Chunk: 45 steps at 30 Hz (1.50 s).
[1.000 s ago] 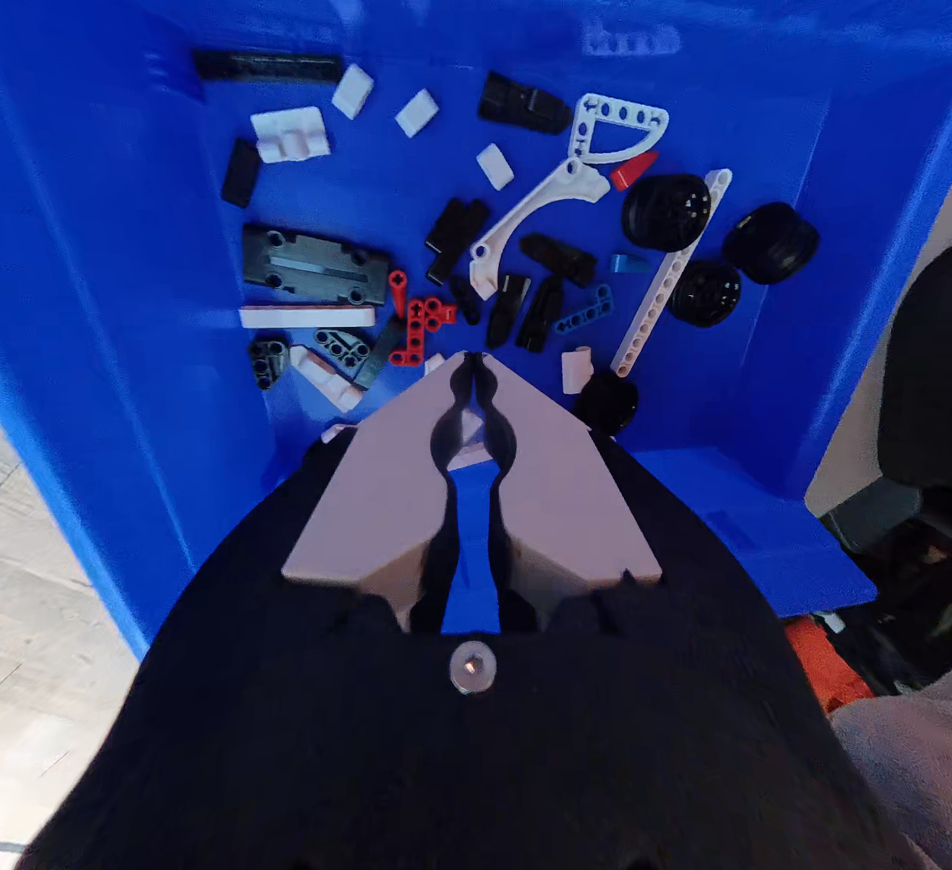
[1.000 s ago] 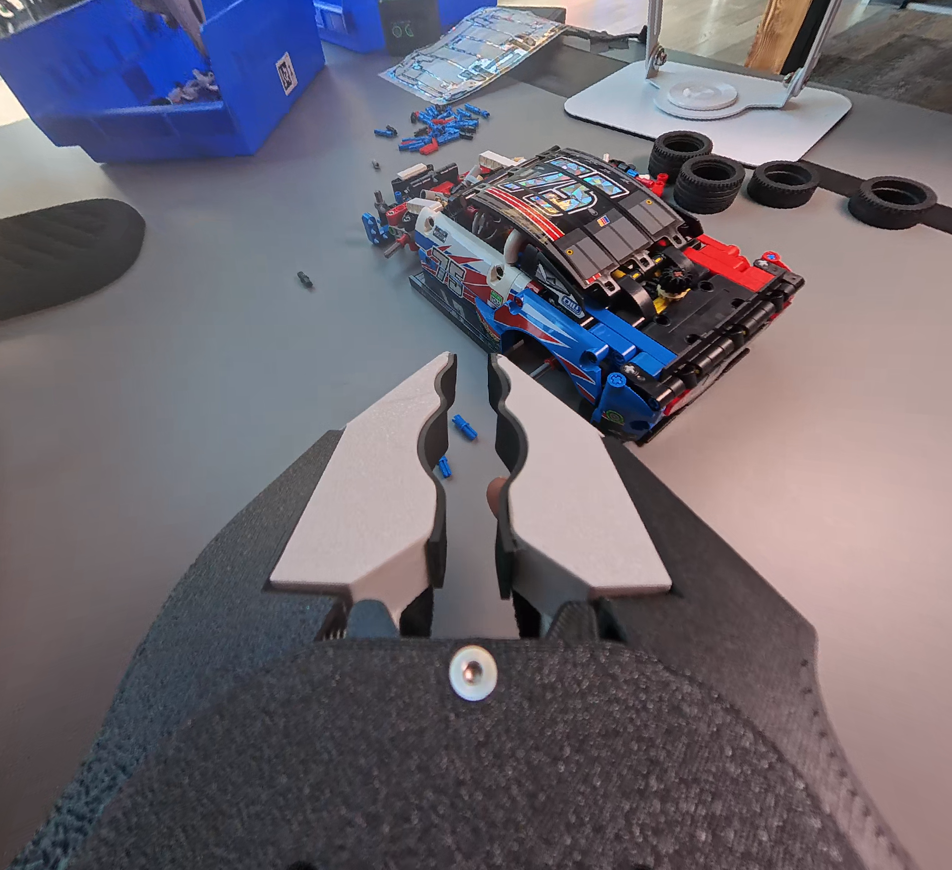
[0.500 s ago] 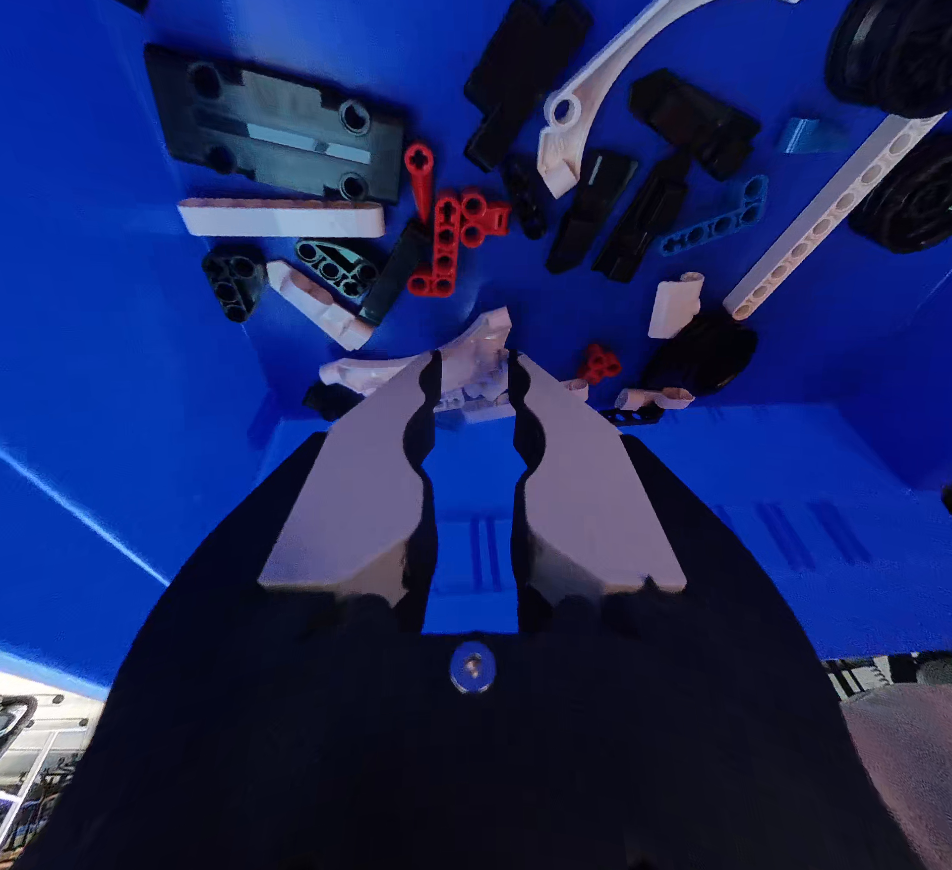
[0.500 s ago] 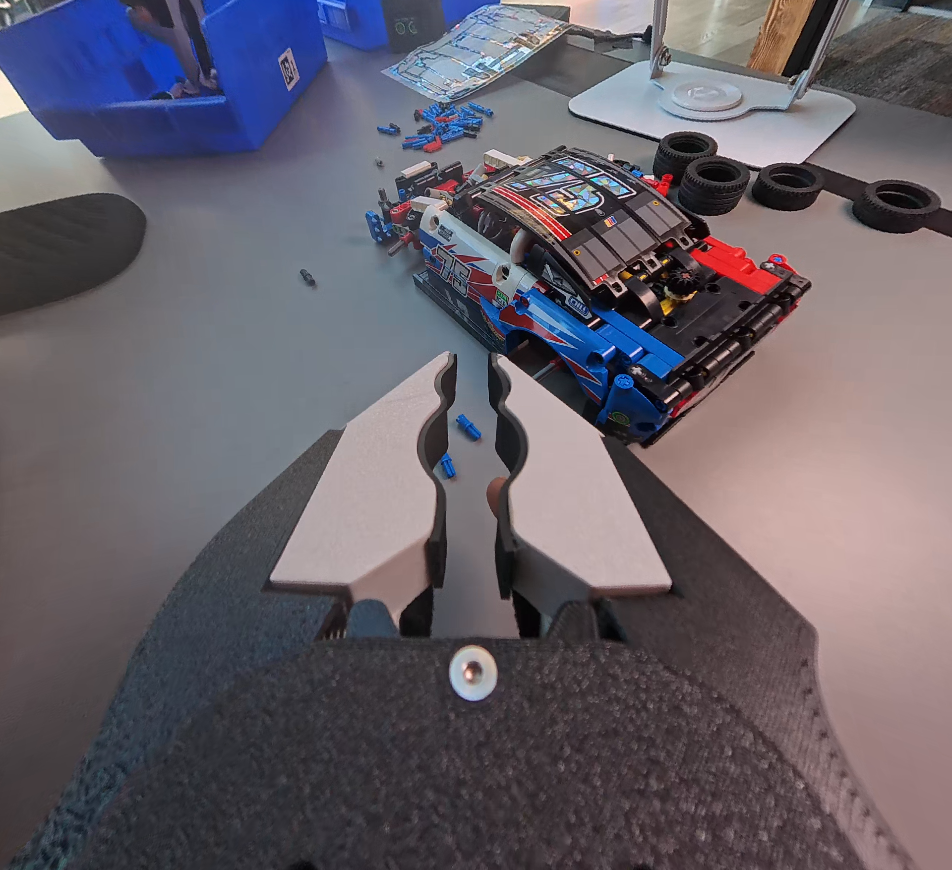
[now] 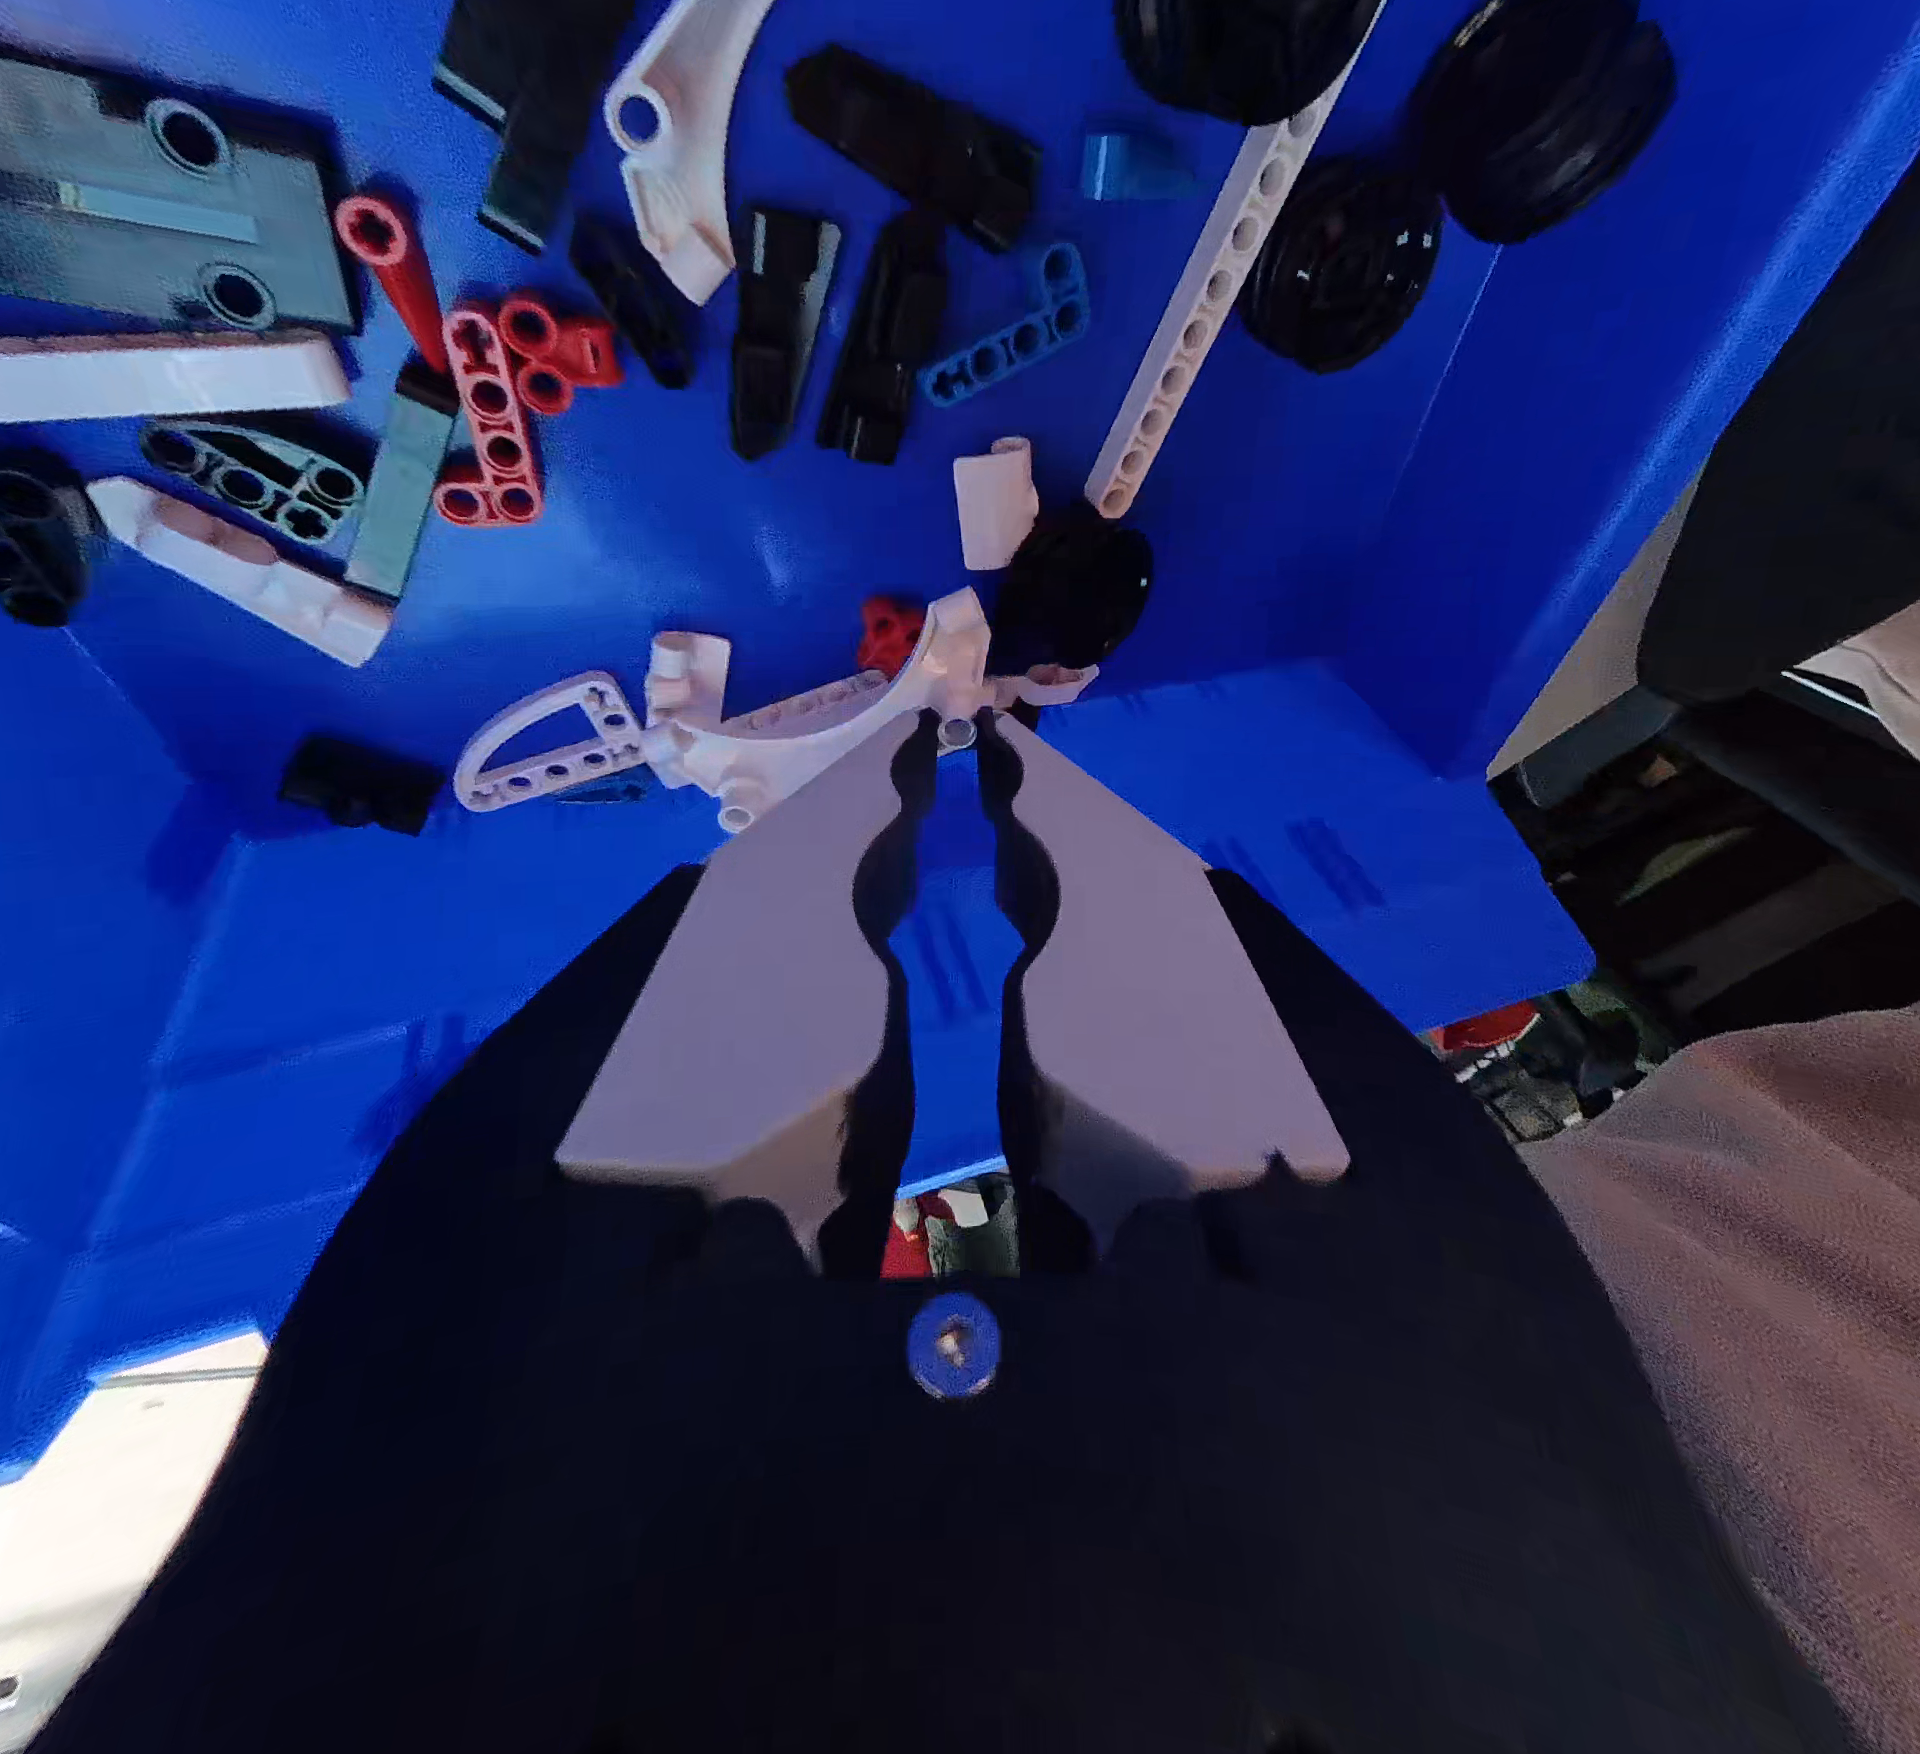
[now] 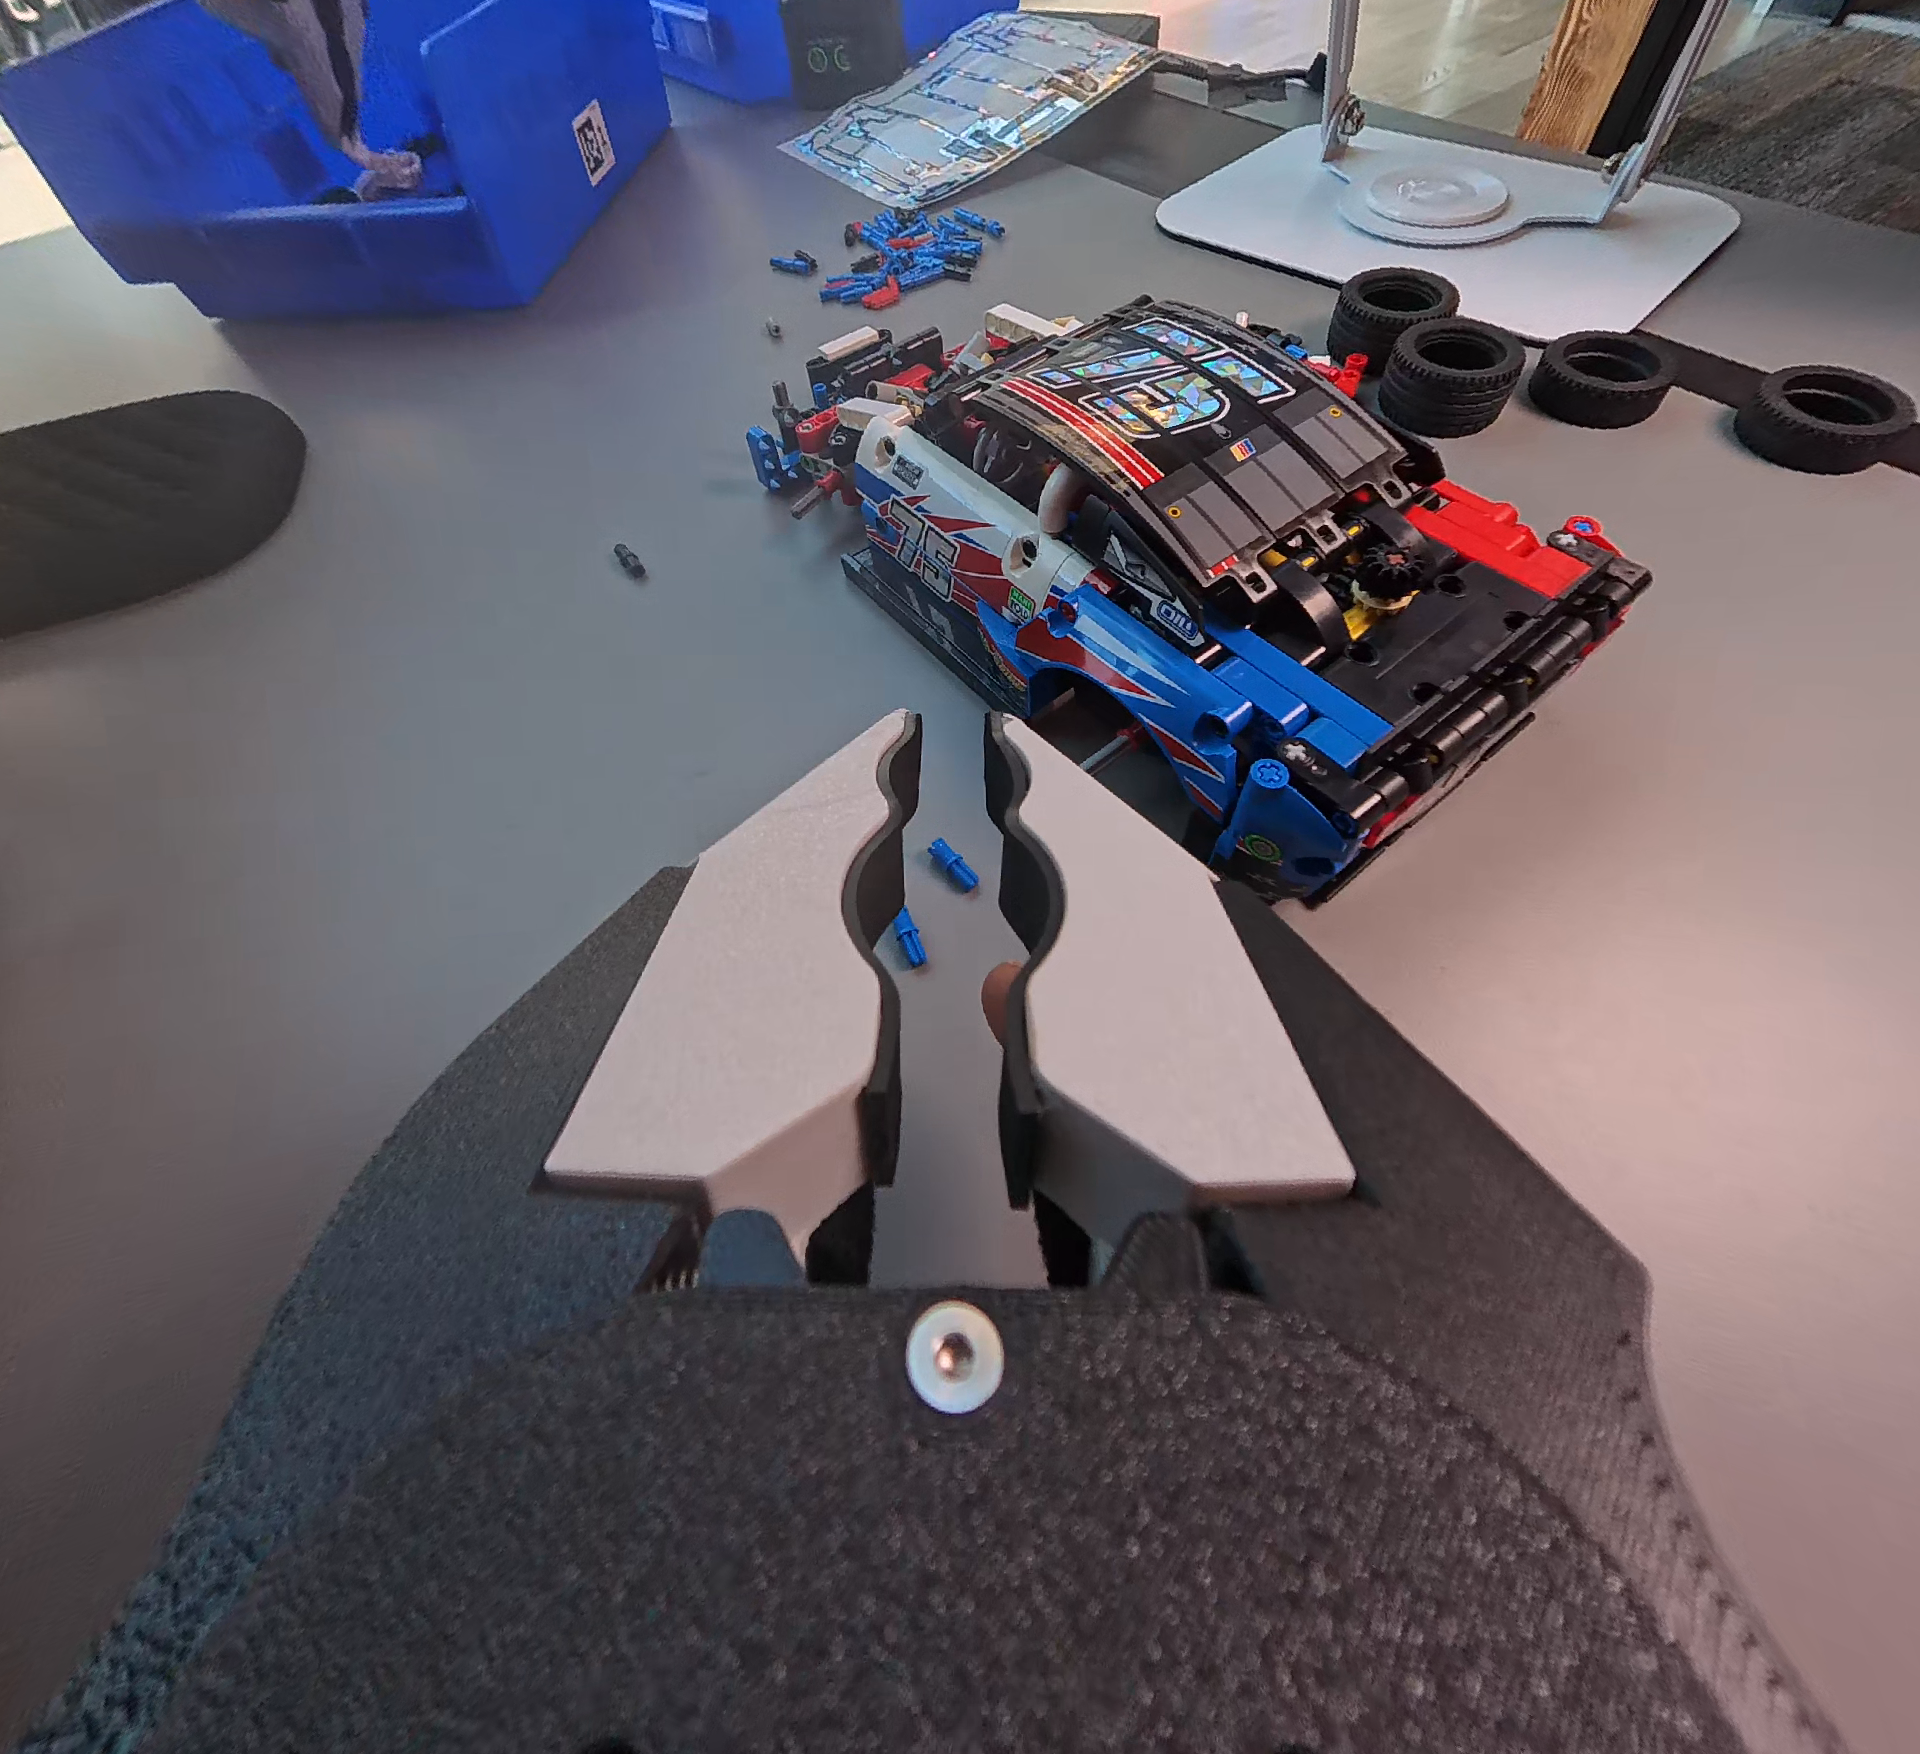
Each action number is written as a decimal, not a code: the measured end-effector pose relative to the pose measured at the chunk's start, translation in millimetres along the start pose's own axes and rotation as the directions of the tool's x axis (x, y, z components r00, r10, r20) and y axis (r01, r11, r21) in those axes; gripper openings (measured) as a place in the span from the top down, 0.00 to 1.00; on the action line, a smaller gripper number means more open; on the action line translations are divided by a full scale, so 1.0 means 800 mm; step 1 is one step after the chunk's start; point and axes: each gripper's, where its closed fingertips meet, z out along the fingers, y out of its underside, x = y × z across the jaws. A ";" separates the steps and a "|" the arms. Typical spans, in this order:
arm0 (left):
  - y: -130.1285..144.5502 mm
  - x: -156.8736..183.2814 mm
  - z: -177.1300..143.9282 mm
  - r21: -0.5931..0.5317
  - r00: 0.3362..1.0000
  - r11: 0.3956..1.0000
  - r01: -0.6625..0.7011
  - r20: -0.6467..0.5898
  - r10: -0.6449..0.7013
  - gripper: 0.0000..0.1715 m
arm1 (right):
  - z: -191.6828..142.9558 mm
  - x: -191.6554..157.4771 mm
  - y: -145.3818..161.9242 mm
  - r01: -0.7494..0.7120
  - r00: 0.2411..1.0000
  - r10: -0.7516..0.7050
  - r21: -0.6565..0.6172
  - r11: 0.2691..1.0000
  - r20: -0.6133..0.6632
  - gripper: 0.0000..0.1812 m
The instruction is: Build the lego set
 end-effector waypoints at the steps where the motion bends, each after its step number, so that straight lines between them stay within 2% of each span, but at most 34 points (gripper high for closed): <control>1: 0.005 0.005 0.001 -0.026 1.000 1.000 -0.004 -0.002 0.004 0.97 | 0.000 0.000 0.000 0.000 1.000 0.000 0.000 1.000 0.002 0.95; 4: 0.009 0.008 -0.001 -0.037 0.999 0.999 -0.020 0.030 0.022 0.96 | 0.000 -0.002 0.000 0.004 1.000 -0.004 0.000 1.000 0.006 0.95; 6: 0.004 0.001 -0.007 -0.007 0.997 1.000 -0.022 0.080 0.022 0.90 | 0.000 -0.003 0.000 0.006 1.000 -0.006 0.000 1.000 0.008 0.95; 10: -0.007 -0.022 -0.018 0.052 0.981 0.998 -0.022 0.193 0.012 0.88 | -0.002 -0.002 -0.002 0.008 1.000 -0.008 0.007 1.000 0.003 0.95; 18: -0.031 -0.085 -0.029 0.159 0.907 0.987 -0.040 0.419 -0.030 0.84 | -0.007 0.002 -0.005 0.009 1.000 -0.009 0.027 1.000 -0.015 0.95; 22: -0.035 -0.104 -0.021 0.165 0.893 0.986 -0.031 0.447 -0.047 0.81 | -0.010 0.003 -0.010 0.019 1.000 -0.018 0.053 0.998 -0.019 0.95; 26: -0.039 -0.104 -0.010 0.149 0.899 0.988 -0.035 0.438 -0.034 0.81 | -0.011 0.005 -0.014 0.052 0.998 -0.050 0.066 0.996 -0.037 0.92; 40: -0.039 -0.118 -0.008 0.155 0.870 0.987 -0.047 0.491 -0.036 0.98 | -0.038 0.036 -0.012 0.090 0.988 -0.081 0.062 0.994 -0.132 0.91; 43: -0.039 -0.120 -0.008 0.144 0.864 0.988 -0.052 0.503 -0.028 0.96 | -0.038 0.035 -0.011 0.092 0.988 -0.084 0.059 0.994 -0.128 0.91; 45: -0.038 -0.120 -0.008 0.130 0.862 0.990 -0.049 0.506 -0.024 0.90 | -0.035 0.033 -0.010 0.098 0.988 -0.091 0.051 0.994 -0.123 0.91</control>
